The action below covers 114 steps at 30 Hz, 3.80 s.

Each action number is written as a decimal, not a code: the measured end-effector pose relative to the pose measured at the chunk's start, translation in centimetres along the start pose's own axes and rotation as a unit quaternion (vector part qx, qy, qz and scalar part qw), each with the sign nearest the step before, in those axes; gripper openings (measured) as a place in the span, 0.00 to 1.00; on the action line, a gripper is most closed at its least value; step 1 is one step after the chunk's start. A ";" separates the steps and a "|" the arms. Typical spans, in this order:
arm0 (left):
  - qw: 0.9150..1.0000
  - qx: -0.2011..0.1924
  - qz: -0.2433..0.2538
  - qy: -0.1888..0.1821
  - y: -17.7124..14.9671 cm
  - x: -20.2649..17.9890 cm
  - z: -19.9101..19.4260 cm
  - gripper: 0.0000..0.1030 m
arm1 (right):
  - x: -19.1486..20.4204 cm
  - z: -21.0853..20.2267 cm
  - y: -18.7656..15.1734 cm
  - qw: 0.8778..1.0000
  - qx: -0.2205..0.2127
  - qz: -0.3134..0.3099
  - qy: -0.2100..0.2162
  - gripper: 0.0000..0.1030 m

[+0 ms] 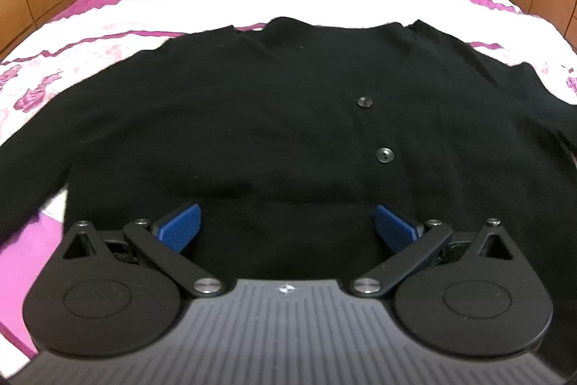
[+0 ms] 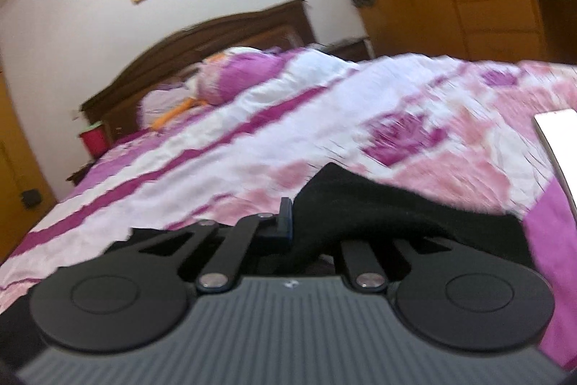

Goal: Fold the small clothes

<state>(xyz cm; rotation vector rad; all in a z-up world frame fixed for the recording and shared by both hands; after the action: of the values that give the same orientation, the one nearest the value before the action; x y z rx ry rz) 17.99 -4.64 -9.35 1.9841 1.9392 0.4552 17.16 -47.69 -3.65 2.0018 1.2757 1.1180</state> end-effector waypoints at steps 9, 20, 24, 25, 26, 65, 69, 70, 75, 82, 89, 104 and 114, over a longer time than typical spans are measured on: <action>0.999 -0.040 -0.023 -0.004 -0.1 2.8 -3.4 1.00 | 9.9 -2.7 1.3 0.993 -0.026 -0.103 0.058 0.07; 0.996 -0.065 -0.055 0.009 -1.0 7.4 -5.0 1.00 | 24.3 -2.0 -4.9 0.950 0.024 -0.271 0.153 0.07; 0.996 -0.057 -0.067 0.009 -1.7 9.0 -4.3 1.00 | 26.6 1.2 -9.4 0.938 0.090 -0.294 0.161 0.07; 0.996 -0.056 -0.070 0.010 -1.8 9.5 -4.1 1.00 | 26.7 1.9 -10.4 0.936 0.106 -0.295 0.162 0.07; 0.996 -0.055 -0.073 0.011 -1.9 9.9 -3.9 1.00 | 27.0 2.6 -11.6 0.933 0.123 -0.297 0.161 0.07; 0.989 -0.069 0.107 -0.076 -0.3 -6.8 -6.0 1.00 | 10.6 -3.5 -11.3 0.977 0.187 -0.073 0.066 0.49; 0.983 -0.061 0.148 -0.091 -0.7 -11.0 -5.1 1.00 | 8.9 -3.4 -10.8 0.980 0.182 -0.039 0.069 0.49; 0.981 -0.059 0.159 -0.093 -0.9 -12.0 -4.9 1.00 | 8.5 -3.4 -10.7 0.981 0.178 -0.036 0.068 0.49; 0.972 -0.068 0.209 -0.084 -1.2 -16.4 -3.5 1.00 | 7.2 -3.5 -10.0 0.982 0.170 -0.025 0.073 0.50; 0.964 -0.094 0.245 -0.047 -0.4 -19.3 -1.1 0.53 | 6.4 -3.1 -10.4 0.982 0.170 -0.025 0.075 0.51; 0.964 -0.126 0.210 -0.102 0.2 -17.8 -3.3 0.08 | 6.5 -2.8 -11.4 0.980 0.176 -0.025 0.090 0.51; 0.981 -0.181 0.054 -0.044 3.7 -5.2 -6.6 0.05 | 7.7 -3.0 -12.3 0.978 0.178 -0.041 0.097 0.51; 0.989 -0.109 0.071 -0.068 1.3 -5.7 -4.5 0.14 | 8.5 -3.0 -12.5 0.980 0.176 -0.047 0.082 0.52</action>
<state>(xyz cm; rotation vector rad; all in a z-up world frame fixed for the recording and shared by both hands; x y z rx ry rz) 17.03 -10.32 -4.77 1.9645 1.6007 0.5277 10.42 -34.75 -8.48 2.1027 1.7383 1.0905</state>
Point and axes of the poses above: each gripper's, at about its wrist camera, not at the fingertips, and z roughly the way its jaws point, x to its left, y to its top, the point moved 8 cm from there along z, roughly the way its jaws point, and after that the axes turned 15 degrees about x, right-handed, at the moved point
